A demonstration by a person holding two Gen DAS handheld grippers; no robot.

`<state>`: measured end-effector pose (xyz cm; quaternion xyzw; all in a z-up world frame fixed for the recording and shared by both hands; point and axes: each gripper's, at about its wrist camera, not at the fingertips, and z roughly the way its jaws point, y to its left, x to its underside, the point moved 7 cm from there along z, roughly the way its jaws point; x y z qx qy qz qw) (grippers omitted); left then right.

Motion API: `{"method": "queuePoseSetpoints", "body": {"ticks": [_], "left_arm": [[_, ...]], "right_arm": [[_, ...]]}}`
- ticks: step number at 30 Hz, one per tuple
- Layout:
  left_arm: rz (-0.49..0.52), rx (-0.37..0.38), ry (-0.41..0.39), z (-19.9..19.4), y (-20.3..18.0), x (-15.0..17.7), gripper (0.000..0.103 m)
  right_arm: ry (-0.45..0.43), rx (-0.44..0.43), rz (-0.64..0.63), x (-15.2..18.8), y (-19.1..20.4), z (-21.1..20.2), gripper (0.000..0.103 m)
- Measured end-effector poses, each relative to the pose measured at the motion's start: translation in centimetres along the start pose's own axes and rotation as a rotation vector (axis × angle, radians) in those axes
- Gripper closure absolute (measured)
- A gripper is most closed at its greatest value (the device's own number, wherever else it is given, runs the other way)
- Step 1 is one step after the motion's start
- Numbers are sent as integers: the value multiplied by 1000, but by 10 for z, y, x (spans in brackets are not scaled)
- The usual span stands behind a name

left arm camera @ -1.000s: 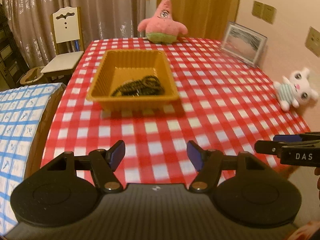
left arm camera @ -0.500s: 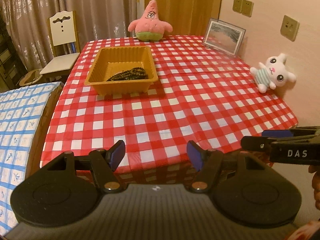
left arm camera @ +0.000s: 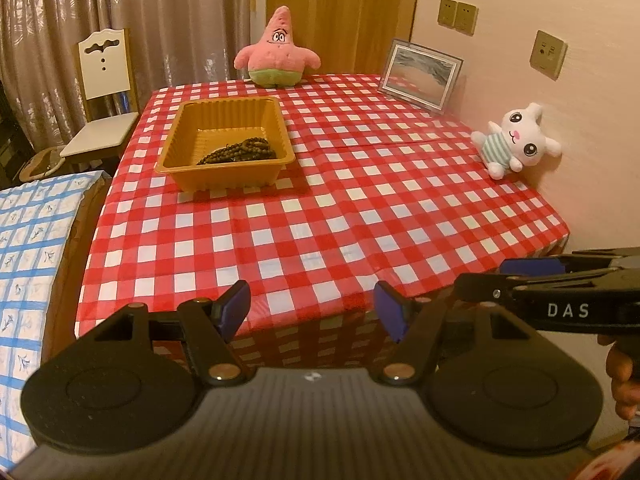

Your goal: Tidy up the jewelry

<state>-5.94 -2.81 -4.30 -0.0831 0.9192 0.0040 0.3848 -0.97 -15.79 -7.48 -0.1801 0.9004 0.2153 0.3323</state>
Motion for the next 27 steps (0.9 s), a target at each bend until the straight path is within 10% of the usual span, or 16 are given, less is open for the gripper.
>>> {"method": "queuePoseSetpoints", "body": {"ticks": [27], "left_arm": [[-16,0,-9,-9,7,4,37]], "right_arm": [[-8,2,-18,2,8,-4,44]]}}
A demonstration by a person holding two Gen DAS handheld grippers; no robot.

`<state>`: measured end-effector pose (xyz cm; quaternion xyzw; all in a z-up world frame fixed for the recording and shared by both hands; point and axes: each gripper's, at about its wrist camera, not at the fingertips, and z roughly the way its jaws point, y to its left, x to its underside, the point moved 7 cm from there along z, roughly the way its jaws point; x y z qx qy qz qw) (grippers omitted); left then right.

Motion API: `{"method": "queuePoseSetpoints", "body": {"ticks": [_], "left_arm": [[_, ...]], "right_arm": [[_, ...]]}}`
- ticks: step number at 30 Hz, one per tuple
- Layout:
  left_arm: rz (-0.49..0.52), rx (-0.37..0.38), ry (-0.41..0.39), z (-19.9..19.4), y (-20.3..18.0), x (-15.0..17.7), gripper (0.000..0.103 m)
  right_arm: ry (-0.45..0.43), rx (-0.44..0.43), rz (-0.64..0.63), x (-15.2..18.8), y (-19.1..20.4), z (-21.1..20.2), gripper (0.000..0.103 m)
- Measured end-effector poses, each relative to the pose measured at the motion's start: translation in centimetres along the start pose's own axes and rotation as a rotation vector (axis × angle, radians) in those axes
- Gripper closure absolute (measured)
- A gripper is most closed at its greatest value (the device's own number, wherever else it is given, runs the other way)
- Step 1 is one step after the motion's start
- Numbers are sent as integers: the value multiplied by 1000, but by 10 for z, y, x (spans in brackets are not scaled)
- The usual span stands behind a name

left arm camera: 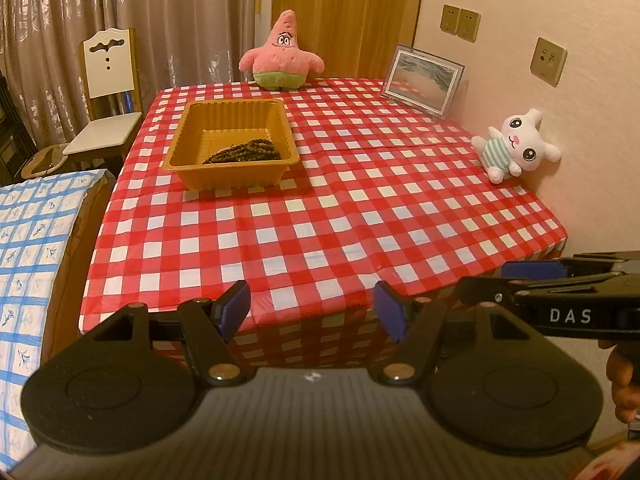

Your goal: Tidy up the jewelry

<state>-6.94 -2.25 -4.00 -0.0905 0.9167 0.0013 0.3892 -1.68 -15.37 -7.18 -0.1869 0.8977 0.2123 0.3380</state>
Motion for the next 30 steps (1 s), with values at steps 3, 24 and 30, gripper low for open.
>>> {"method": "queuePoseSetpoints", "body": {"ticks": [3,24,30], "left_arm": [[0,0,-1,0,0,0,37],[2,2,-5,-1,-9,0,37],[2,3,-4,-1,-10,-1,37]], "right_arm": [[1,-1,-2,0,-1,0,44],[0,-1,-3,0,-2,0,44],[2,-3,-3,0,-5,-1,44]]}}
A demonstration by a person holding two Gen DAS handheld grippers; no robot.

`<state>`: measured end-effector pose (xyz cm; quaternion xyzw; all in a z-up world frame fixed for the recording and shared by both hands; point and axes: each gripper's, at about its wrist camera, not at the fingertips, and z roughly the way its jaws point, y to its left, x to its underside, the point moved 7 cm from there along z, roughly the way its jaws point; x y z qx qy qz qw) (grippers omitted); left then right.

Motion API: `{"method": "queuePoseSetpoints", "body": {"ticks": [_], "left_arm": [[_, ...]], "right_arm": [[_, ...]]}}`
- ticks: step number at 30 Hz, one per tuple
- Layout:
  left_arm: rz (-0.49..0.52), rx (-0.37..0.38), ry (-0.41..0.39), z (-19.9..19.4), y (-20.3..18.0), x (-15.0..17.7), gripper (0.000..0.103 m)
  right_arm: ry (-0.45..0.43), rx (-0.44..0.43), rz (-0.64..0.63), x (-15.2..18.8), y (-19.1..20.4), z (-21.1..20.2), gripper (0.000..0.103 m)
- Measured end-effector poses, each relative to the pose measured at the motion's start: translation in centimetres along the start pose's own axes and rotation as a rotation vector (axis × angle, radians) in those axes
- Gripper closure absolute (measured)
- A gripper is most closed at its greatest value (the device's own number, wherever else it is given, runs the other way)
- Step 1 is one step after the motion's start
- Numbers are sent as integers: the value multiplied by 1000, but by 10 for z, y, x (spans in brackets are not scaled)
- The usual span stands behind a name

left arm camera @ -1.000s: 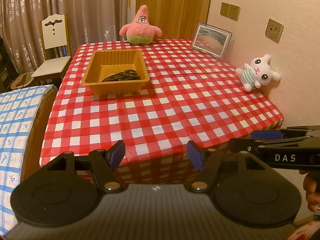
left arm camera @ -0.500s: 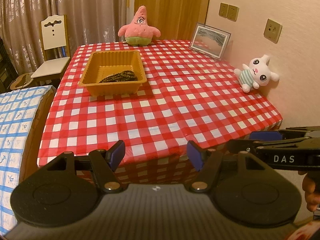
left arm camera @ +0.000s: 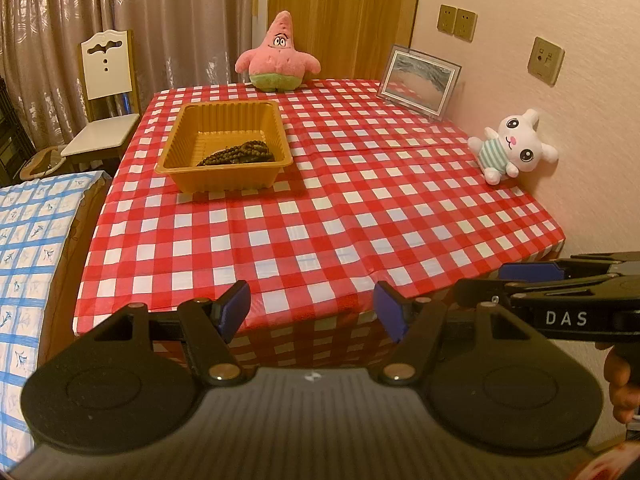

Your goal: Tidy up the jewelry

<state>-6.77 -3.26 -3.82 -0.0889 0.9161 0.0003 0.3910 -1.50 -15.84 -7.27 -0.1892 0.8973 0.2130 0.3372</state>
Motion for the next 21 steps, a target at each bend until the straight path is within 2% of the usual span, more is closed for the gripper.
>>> {"method": "queuePoseSetpoints", "body": {"ticks": [21], "left_arm": [[-1,-1,0,2,0,-1,37]], "right_arm": [[3,-3,-5,0,-5,0,44]]}}
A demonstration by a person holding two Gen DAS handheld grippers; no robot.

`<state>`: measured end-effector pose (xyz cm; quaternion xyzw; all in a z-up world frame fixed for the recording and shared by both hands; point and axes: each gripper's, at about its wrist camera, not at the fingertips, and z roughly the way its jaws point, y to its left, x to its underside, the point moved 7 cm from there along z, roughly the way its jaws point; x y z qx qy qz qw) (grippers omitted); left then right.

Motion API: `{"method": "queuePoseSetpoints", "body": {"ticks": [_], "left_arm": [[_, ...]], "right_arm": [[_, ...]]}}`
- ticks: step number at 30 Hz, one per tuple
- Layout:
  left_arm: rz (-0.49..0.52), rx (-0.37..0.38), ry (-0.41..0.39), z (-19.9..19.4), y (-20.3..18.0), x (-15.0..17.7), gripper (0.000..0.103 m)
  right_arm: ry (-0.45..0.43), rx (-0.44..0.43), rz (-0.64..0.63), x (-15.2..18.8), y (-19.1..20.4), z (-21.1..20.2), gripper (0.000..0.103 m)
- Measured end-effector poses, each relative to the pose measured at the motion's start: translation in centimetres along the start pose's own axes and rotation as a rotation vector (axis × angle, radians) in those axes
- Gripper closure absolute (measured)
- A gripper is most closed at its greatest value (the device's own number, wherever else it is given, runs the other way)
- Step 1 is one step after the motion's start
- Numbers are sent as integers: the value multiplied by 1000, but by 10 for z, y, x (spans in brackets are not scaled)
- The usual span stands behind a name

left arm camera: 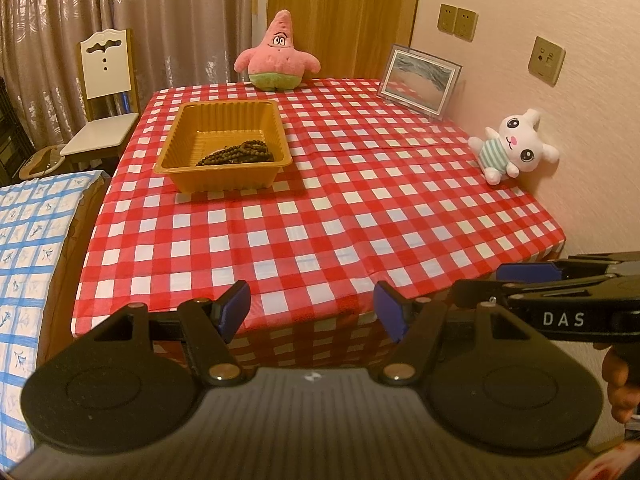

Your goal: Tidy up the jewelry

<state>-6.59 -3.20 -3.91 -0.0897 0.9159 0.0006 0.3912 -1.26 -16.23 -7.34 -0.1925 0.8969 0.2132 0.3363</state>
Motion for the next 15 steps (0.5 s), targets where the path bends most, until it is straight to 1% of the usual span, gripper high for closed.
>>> {"method": "queuePoseSetpoints", "body": {"ticks": [8,13,15], "left_arm": [[0,1,0,1,-2,-1,37],[-5,-5,4,10,-6,-4,37],[-8,-6,7,13,-7,-5,35]], "right_arm": [[3,-1,-1,0,0,2,44],[5,-2,0,0,-1,3,44],[7,-3,0,1,-2,5,44]]}}
